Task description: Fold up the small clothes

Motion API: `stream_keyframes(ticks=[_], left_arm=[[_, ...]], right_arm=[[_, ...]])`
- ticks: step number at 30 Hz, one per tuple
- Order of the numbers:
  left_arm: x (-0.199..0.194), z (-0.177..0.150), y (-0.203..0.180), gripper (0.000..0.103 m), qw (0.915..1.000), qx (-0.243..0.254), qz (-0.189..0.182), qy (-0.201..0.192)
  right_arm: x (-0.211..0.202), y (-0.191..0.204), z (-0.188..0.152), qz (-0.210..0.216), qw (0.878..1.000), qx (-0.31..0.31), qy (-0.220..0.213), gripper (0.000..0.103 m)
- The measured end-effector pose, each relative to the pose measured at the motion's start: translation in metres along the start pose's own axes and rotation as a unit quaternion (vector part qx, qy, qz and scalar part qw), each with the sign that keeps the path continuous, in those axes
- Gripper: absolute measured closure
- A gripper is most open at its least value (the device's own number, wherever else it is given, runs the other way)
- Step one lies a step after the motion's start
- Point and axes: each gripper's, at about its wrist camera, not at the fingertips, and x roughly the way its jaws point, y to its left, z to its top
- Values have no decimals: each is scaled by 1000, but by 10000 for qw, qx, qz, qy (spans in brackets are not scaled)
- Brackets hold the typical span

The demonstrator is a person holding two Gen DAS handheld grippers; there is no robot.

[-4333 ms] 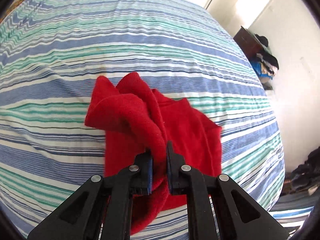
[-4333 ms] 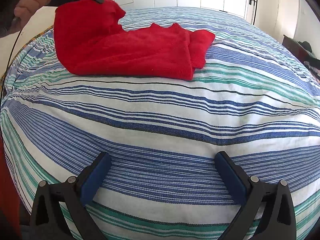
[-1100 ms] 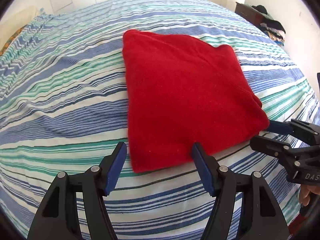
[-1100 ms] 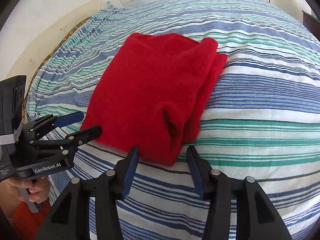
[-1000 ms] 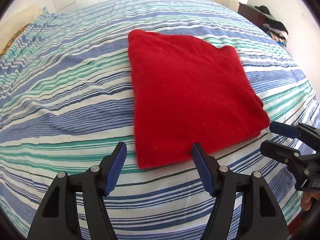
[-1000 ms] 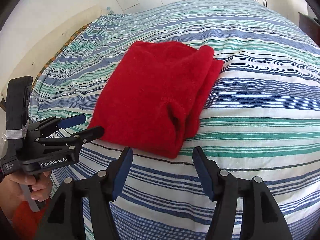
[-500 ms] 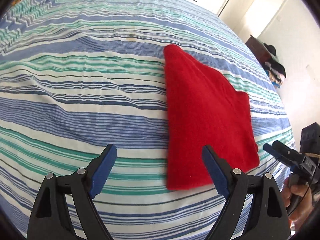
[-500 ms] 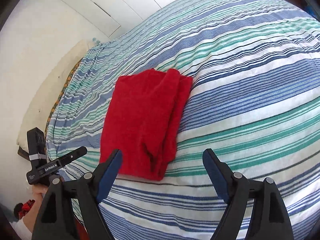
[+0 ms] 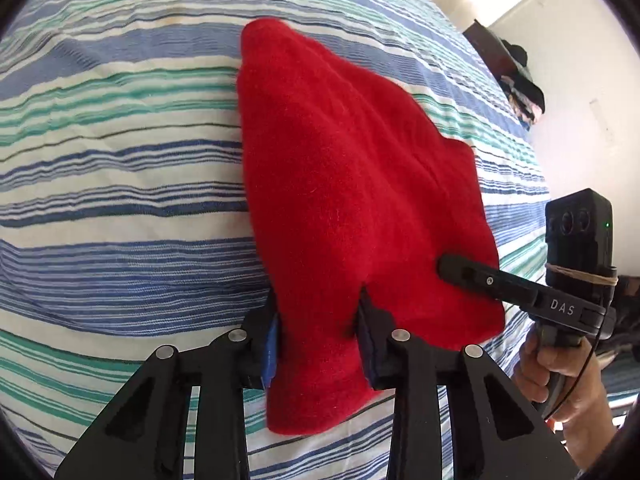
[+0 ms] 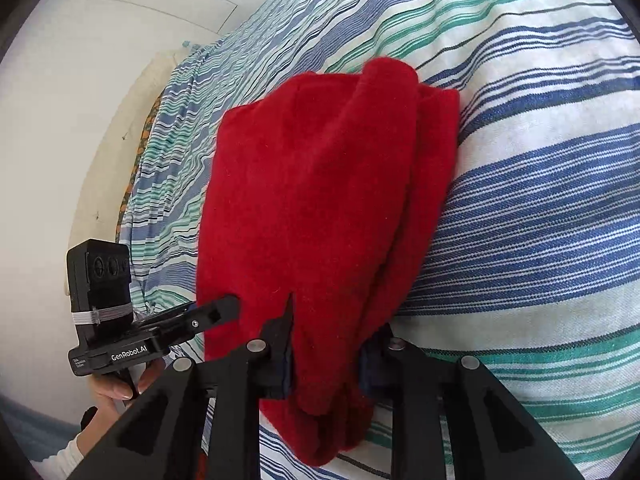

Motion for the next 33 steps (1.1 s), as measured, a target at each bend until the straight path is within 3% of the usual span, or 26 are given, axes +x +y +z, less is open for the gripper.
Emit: stream_keyframes(ticks=[5, 10, 13, 16, 18, 19, 21, 22, 23, 25, 28, 30, 32, 33], left_arm=[[-75, 35, -19, 73, 9958, 315, 106, -854], [-158, 64, -23, 73, 9834, 421, -11, -1768], [-174, 62, -30, 73, 9779, 542, 58, -2018], [-147, 46, -28, 72, 9823, 499, 162, -1800], [-104, 25, -20, 63, 9898, 309, 199, -1376], [-78, 14, -15, 54, 9927, 250, 341, -1133], [-31, -13, -5, 53, 9923, 334, 1041, -576], [-17, -29, -2, 55, 9882, 443, 1414, -382], [-13, -45, 1, 54, 9850, 536, 1596, -376], [-27, -74, 4, 49, 9801, 609, 1775, -650], [-61, -109, -4, 17, 9608, 789, 2417, -1106], [-86, -131, -15, 3, 9440, 952, 2810, -1447], [-107, -148, -24, 1, 9322, 1071, 3012, -1699], [-116, -157, -30, 1, 9305, 1108, 3020, -1751]], right_arm=[[-30, 69, 26, -115, 9950, -860, -505, 80], [-74, 148, 57, -74, 9765, -1844, -1117, 80], [-94, 174, 62, -32, 9658, -2240, -1308, 80], [-89, 174, 60, -115, 9647, -2341, -1205, 80], [-76, 155, 53, -303, 9687, -2240, -1023, 80], [-66, 143, 46, -441, 9710, -2170, -902, 78], [-43, 106, 29, -815, 9775, -1867, -554, 69], [-33, 85, 18, -1120, 9790, -1664, -353, 61], [-27, 68, 3, -1441, 9769, -1562, -230, 60], [-37, 51, -30, -1836, 9688, -1633, -321, 57], [-67, 48, -80, -2161, 9602, -1621, -710, 5], [-88, 57, -110, -2298, 9537, -1668, -990, 3], [-100, 70, -137, -2425, 9490, -1705, -1074, 3], [-106, 77, -151, -2499, 9459, -1730, -1134, 3]])
